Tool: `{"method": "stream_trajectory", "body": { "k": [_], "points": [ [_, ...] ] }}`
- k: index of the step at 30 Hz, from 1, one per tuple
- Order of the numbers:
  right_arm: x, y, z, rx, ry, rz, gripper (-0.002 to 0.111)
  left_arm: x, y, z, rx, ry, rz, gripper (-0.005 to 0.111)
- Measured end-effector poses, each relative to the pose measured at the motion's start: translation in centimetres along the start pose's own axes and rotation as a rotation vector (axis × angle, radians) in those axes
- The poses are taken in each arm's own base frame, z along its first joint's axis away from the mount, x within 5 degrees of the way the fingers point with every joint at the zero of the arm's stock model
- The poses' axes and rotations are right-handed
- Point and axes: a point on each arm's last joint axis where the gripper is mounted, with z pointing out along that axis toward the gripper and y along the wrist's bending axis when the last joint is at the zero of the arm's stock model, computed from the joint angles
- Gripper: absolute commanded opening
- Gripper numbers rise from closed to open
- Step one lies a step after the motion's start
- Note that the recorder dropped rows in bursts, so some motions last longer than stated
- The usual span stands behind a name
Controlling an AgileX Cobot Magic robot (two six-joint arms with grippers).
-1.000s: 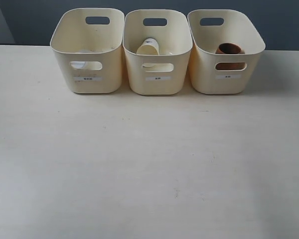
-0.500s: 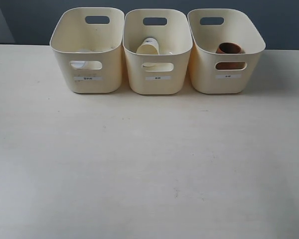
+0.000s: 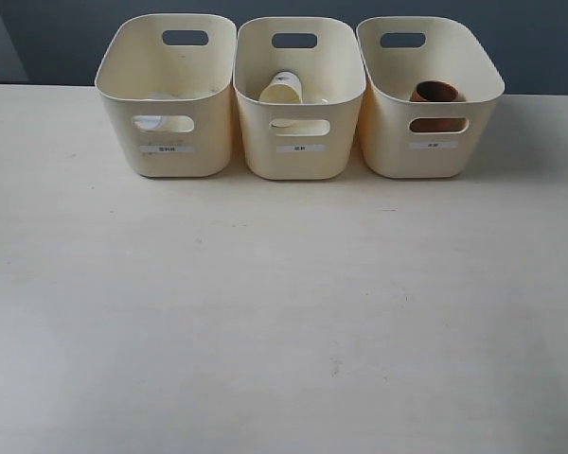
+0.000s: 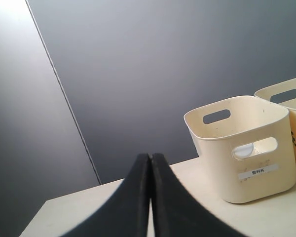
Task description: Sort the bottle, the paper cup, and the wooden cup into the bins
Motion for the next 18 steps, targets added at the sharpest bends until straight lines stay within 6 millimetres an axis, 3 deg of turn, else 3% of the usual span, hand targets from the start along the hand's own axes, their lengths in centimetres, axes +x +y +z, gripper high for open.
{"method": "stream_trajectory", "body": {
  "k": [6,18],
  "points": [
    [-0.02,-0.36,-0.01,0.039,0.002,-0.229,-0.001,0.00,0.00,0.00,0.000,0.000,0.000,0.000],
    [-0.03,-0.43,-0.01,0.047,0.004,-0.275,-0.001,0.00,0.00,0.00,0.000,0.000,0.000,0.000]
  ]
}}
